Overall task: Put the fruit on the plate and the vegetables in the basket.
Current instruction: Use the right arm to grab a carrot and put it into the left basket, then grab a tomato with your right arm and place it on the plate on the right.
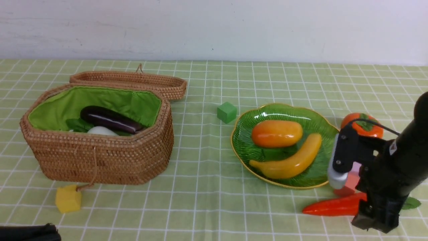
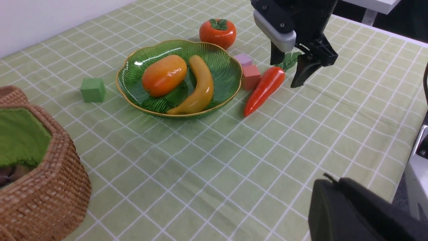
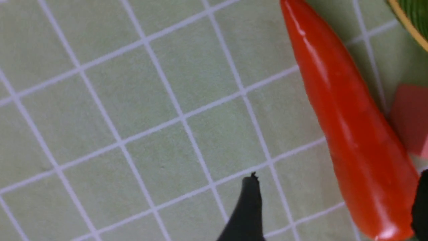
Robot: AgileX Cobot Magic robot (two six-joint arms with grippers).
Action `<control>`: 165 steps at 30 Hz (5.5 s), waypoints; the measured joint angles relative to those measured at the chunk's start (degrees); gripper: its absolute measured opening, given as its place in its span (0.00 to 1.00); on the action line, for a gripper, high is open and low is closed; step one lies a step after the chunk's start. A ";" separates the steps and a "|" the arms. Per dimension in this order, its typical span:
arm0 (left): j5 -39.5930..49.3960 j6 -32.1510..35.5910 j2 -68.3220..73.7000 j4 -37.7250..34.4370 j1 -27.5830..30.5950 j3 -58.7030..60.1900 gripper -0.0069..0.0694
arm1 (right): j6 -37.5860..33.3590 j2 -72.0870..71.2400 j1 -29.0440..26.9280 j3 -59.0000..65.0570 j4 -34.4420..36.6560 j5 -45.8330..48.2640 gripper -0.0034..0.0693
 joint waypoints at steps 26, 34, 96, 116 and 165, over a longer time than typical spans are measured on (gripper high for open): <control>-0.12 0.00 0.00 0.00 0.00 0.00 0.10 | -3.67 12.91 -0.04 -0.41 -6.91 -9.40 0.66; -0.12 0.00 0.00 0.05 0.00 0.00 0.10 | -3.67 13.08 -0.04 -0.45 -6.43 -7.81 0.47; 1.18 -35.21 0.13 40.48 0.00 -5.10 0.09 | 34.27 35.06 25.79 -82.89 9.12 12.92 0.66; -2.51 -1.02 7.36 4.96 0.00 -5.10 0.09 | 65.30 21.01 -11.06 -50.74 -6.91 22.00 0.22; -6.35 -0.67 8.01 4.89 0.00 -5.10 0.09 | 43.29 29.01 -28.11 -45.70 26.97 10.07 0.75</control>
